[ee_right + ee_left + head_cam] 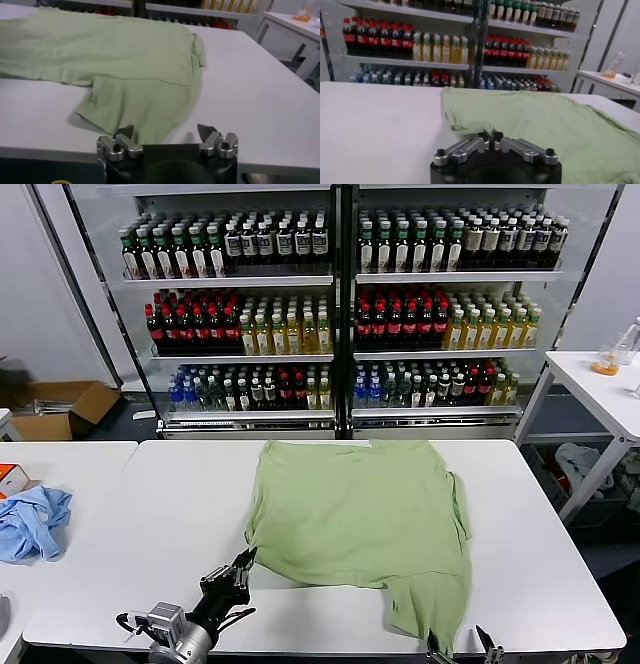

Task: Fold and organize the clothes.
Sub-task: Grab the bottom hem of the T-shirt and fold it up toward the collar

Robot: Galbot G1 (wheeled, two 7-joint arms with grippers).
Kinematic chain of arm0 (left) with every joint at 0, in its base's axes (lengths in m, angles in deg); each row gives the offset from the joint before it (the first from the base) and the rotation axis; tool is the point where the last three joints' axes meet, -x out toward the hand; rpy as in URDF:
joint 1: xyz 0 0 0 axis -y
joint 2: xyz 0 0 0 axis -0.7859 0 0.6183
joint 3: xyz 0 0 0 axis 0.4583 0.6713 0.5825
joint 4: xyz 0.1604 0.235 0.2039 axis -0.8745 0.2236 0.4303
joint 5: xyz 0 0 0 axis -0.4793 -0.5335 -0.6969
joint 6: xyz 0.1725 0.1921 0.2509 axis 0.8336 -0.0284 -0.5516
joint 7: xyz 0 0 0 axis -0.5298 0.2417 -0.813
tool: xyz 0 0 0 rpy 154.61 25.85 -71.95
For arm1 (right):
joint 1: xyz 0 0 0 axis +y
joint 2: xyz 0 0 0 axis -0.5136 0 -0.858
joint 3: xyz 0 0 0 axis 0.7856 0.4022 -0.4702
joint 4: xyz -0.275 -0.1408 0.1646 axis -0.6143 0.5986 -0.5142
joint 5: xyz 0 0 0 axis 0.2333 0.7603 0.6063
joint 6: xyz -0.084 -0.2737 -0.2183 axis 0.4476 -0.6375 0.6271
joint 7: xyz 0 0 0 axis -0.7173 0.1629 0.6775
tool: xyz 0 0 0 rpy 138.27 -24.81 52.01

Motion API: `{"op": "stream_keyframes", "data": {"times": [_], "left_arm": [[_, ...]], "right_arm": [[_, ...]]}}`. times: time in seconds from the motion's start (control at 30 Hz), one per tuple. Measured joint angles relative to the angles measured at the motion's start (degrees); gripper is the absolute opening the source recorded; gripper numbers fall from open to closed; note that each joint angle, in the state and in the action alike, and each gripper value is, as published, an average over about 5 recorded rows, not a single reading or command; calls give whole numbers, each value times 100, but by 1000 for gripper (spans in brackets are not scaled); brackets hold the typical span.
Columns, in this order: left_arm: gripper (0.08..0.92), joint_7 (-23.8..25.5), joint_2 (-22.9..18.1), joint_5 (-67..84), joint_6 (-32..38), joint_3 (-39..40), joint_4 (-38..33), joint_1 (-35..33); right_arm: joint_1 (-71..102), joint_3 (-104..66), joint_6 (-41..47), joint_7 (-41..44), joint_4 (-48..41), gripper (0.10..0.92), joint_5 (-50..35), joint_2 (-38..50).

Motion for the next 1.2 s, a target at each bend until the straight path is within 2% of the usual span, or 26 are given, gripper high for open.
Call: {"op": "stream_keyframes", "data": {"times": [0.63, 0.73, 1.2], "left_arm": [[128, 43, -8, 66, 66, 22, -168, -59], [128, 49, 20, 127, 104, -18, -190, -31], [128, 47, 196, 539, 146, -165, -1, 231]], "right_arm": [[-78, -103, -163, 221, 137, 140, -246, 91], [-155, -296, -246, 271, 257, 105, -337, 194], [-1286, -923, -318, 311, 103, 105, -1171, 1001]]}}
